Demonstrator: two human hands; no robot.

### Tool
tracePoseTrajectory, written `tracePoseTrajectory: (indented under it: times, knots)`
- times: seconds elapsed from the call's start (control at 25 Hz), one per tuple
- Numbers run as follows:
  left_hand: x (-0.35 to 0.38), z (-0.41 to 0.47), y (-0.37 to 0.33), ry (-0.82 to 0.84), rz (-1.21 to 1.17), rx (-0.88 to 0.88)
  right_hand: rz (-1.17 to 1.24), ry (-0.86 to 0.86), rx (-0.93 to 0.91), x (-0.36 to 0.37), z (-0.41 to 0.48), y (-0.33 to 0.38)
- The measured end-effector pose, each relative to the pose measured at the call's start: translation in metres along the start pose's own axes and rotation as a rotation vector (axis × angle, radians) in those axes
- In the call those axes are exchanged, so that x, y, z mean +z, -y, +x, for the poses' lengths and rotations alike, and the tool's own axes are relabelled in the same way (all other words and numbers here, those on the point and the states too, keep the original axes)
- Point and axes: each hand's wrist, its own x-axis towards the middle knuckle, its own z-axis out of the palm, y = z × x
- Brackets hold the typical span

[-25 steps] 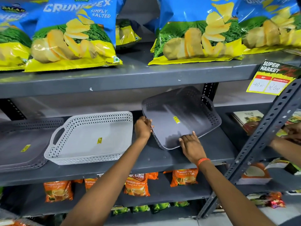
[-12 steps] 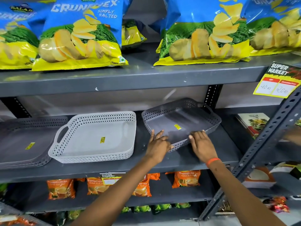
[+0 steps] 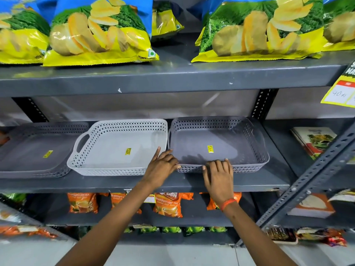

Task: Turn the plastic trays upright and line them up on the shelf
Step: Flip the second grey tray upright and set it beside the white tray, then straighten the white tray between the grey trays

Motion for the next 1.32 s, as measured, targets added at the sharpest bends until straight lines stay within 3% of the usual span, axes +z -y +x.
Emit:
tracePoseTrajectory:
  times: [0.36,0.52,0.68,0.8,0.88,0.96,1.04,1.12,1.32]
  knots:
    - [-0.005,-0.01,0.003,-0.005,-0.138,0.024,0.039,-0.013,0.055,-0.008,-0.001,0.012]
    - [-0.019,-0.019,0.035,-0.119,-0.233,0.014,0.092,0.01,0.092,-0.014,0.028,0.063]
    - [-0.037,-0.039,0.112,-0.214,-0.302,-0.017,0.228,0.059,0.103,0.002,0.065,0.141]
    - [-0.045,-0.054,0.18,-0.317,-0.315,-0.157,0.239,0.152,0.141,0.024,0.085,0.175]
    - [-0.047,-0.064,0.229,-0.4,-0.21,-0.376,0.216,0.211,0.236,0.036,0.103,0.186]
    - [-0.042,-0.069,0.277,-0.332,-0.185,-0.64,0.197,0.292,0.319,0.043,0.117,0.191]
    - [-0.033,-0.07,0.314,-0.129,-0.302,-0.811,0.182,0.368,0.377,0.05,0.126,0.195]
    - [-0.027,-0.067,0.323,-0.024,-0.441,-0.831,0.171,0.338,0.435,0.055,0.126,0.19]
    - [-0.016,-0.058,0.312,-0.138,-0.342,-0.746,0.132,0.306,0.434,0.068,0.123,0.179]
